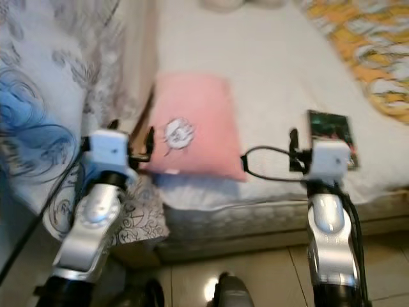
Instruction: Clean up the room
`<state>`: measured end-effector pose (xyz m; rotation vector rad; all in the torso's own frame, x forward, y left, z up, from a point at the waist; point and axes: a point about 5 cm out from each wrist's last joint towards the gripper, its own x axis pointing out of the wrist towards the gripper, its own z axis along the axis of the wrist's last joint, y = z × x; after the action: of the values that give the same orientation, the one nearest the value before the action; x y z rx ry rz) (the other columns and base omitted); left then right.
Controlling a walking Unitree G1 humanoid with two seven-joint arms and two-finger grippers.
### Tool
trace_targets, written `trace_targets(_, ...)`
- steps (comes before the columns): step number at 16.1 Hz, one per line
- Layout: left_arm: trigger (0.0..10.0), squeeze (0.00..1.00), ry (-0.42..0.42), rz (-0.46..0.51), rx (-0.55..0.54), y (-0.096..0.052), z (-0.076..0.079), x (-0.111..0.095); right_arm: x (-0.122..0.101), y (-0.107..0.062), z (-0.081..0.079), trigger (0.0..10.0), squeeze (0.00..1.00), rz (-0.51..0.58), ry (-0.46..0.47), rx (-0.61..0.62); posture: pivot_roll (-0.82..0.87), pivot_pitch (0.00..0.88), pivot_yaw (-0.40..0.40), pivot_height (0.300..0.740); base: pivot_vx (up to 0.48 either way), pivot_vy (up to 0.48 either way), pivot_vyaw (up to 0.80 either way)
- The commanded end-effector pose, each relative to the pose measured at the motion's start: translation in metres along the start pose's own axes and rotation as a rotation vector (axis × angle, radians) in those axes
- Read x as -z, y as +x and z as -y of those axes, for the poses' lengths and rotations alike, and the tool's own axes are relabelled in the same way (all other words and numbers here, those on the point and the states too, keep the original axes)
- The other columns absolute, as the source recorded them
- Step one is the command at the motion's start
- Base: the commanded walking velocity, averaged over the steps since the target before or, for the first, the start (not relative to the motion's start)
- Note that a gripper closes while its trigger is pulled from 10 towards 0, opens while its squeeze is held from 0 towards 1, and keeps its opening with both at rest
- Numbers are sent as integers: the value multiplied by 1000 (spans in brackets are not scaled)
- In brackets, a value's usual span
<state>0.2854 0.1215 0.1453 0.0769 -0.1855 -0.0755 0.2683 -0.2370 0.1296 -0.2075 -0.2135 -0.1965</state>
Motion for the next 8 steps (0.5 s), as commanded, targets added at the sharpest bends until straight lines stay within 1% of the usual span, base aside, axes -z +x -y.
trace_targets(1,10000,1000,-4,-82,-23,-4,-13,19,25,-16,-17,10000,1000,-129,62,-62,-175,0,71,740,0,-480,0)
trace_targets(2,10000,761,39,-113,-17,-4,-14,28,40,-25,-30,10000,1000,-226,76,-115,-182,0,76,740,0,-480,0)
trace_targets(3,10000,0,14,-129,-19,-3,-11,30,44,-25,-32,10000,0,-265,41,-90,-191,0,82,740,0,-480,0)
trace_targets(5,10000,0,-7,-138,2,-1,-3,30,40,-24,-34,10000,0,-261,21,-99,-204,0,81,740,0,-480,0)
trace_targets(6,10000,0,-27,-142,25,-2,3,32,39,-22,-36,10000,0,-255,38,-118,-208,0,83,740,0,-480,0)
trace_targets(8,10000,0,-51,-163,22,-1,4,38,36,-17,-37,10000,0,-241,55,-130,-207,0,84,740,0,-480,0)
